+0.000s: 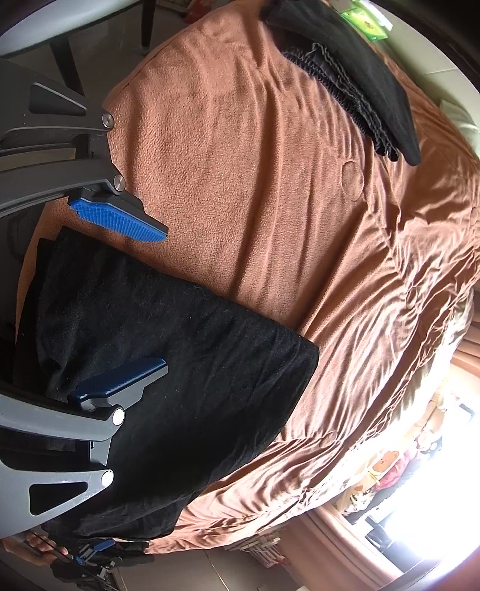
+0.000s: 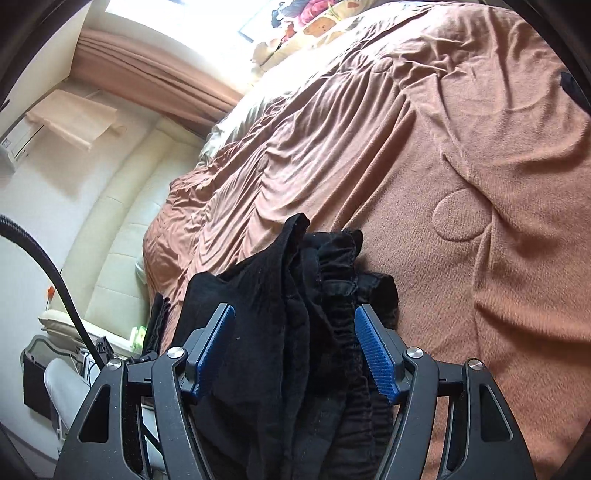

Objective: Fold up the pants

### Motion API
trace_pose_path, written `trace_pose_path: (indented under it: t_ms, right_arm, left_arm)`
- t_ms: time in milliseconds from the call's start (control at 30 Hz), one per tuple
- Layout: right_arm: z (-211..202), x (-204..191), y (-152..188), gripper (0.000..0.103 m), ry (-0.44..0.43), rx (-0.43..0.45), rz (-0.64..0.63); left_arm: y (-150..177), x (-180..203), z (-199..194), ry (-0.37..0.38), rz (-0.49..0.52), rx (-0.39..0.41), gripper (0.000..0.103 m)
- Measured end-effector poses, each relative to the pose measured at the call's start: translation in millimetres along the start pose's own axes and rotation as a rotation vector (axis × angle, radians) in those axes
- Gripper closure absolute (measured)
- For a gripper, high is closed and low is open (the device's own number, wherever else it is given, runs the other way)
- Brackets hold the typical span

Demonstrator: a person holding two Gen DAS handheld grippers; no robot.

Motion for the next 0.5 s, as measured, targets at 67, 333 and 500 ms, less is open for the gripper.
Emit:
trace_pose_path:
  t_ms: [67, 333, 500]
  right_arm:
    - [10.3, 0.7, -6.2, 0.036, -0.029, -0.012, 0.009]
    - [50.1, -2.0, -30.5, 0.036, -0.050, -0.069, -0.024]
    - [83.2, -0.3, -38.9, 0.036, -0.075, -0.135, -0.006]
  left_arm:
    - [-0.6, 1.8, 1.1, -0.005, -0.005, 0.003, 0.035]
    - [-4.8, 4.6, 8.6, -0.005, -0.046, 0.001, 0.035]
    - [-6.3, -1.4, 13.7, 0.025, -0.129, -0.008, 0.035]
Point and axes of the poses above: each gripper's, at about its wrist camera, not at the fingertips, and z roughly the way its jaws point, x to its right, y to its underside, the point moved 6 cm from there along z, roughly the way its jaws point, and after that the axes turned 9 degrees about -z, right-handed, at the moved point
